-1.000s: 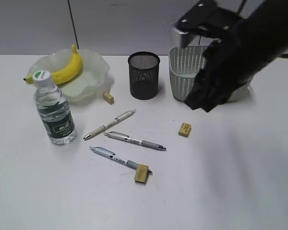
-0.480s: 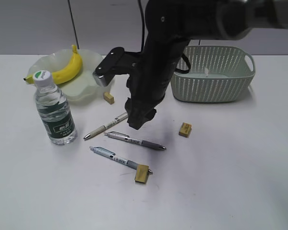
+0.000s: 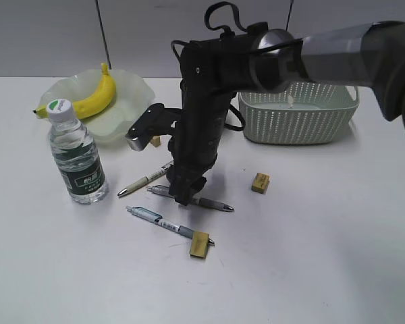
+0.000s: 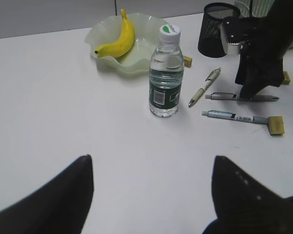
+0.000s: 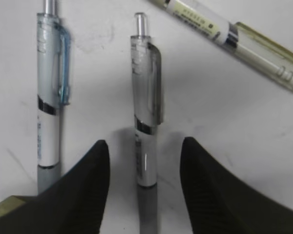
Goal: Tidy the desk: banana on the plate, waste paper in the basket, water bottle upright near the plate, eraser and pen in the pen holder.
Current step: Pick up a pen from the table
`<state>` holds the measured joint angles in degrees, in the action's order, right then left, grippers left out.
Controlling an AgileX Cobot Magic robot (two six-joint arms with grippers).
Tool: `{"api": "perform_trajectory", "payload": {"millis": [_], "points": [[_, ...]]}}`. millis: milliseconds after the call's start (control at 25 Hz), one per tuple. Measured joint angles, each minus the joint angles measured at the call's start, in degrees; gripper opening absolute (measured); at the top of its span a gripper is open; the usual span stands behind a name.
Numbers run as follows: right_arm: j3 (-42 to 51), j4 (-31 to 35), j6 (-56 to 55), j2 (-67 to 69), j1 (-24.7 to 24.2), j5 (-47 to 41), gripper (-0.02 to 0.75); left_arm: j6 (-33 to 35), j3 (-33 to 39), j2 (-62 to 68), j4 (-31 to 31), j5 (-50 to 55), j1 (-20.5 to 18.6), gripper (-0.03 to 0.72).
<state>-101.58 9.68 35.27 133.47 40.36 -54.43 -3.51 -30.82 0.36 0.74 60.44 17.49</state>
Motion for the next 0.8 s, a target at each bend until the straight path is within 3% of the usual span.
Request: {"api": "perform_trajectory", "payload": {"millis": [400,480,640,800], "points": [[-0.3,0.0,-0.1,2.7,0.0,1.6,0.377,0.0,0.0,0.0,0.0,0.0,0.0,0.564],[-0.6,-0.2,-0.3,2.9,0.0,1.6,0.33,0.0,0.0,0.0,0.0,0.0,0.0,0.564],[-0.8,-2.1,-2.8,3.0,0.0,1.8,0.107,0.0,0.0,0.0,0.0,0.0,0.0,0.564],[-0.8,-2.8,-4.3,1.9,0.0,0.6,0.111,0.0,0.0,0.0,0.0,0.0,0.0,0.564]]}}
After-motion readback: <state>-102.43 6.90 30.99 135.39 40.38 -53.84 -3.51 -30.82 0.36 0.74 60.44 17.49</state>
